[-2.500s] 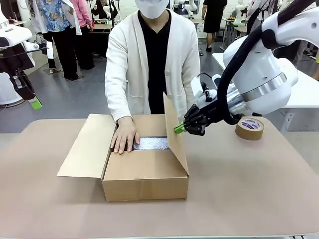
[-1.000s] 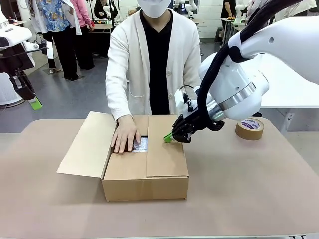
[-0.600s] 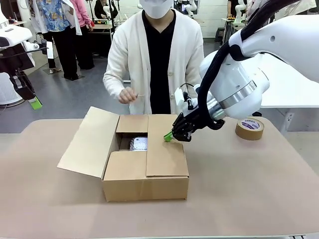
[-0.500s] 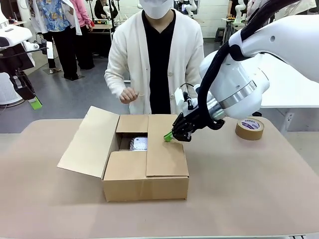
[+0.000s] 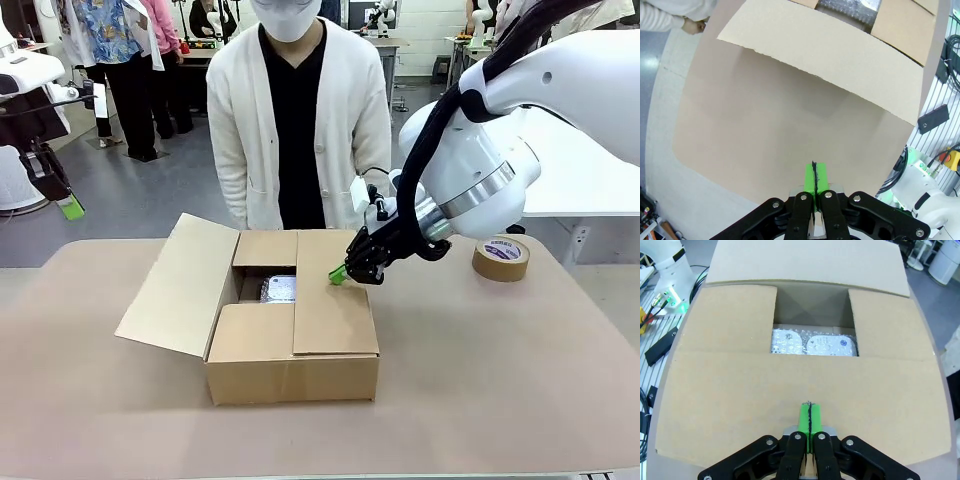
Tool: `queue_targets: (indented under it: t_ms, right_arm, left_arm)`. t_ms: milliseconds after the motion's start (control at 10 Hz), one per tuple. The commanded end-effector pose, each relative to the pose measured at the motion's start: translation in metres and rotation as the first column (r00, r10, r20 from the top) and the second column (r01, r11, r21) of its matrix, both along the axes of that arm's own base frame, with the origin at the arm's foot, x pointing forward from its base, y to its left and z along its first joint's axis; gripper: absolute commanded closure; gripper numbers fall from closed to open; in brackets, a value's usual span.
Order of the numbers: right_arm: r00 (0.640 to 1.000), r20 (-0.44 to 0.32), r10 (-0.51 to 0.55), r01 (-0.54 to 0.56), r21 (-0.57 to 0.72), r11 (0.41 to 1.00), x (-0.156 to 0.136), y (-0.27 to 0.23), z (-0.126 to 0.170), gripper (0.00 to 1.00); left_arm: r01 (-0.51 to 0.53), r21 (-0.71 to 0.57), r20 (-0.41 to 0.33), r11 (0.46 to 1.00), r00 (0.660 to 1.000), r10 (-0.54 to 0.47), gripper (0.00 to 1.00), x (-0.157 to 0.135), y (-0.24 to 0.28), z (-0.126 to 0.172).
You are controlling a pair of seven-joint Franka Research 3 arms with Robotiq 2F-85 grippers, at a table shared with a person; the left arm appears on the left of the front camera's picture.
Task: Wrap the clocks to prevent damage.
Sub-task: Push the right (or left) flap of the Package Box to close it, then push the left (or right) flap of the Package Box to close it.
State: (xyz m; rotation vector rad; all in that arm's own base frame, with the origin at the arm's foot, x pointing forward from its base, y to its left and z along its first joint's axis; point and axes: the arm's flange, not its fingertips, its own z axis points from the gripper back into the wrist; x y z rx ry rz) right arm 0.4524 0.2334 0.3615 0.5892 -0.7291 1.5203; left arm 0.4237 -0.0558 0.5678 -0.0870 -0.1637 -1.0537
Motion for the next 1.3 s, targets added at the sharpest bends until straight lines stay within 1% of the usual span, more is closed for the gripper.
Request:
queue_targets:
  t_ms: [0,1200]
  right_arm:
    - [1.0,-0.01,-0.009,0.009,0.003,1.0,-0.0011,-0.0006,-0.0056,0.99]
    - [1.0,-0.01,-0.009,0.009,0.003,1.0,-0.0011,-0.0006,-0.0056,0.99]
  left_arm:
    - [-0.017,-0.012,-0.008,1.0,1.0,0.017,0.99,-0.0009,0.0,0.0009]
    - [-0.017,-0.012,-0.008,1.0,1.0,0.017,0.99,-0.0009,0.0,0.0009]
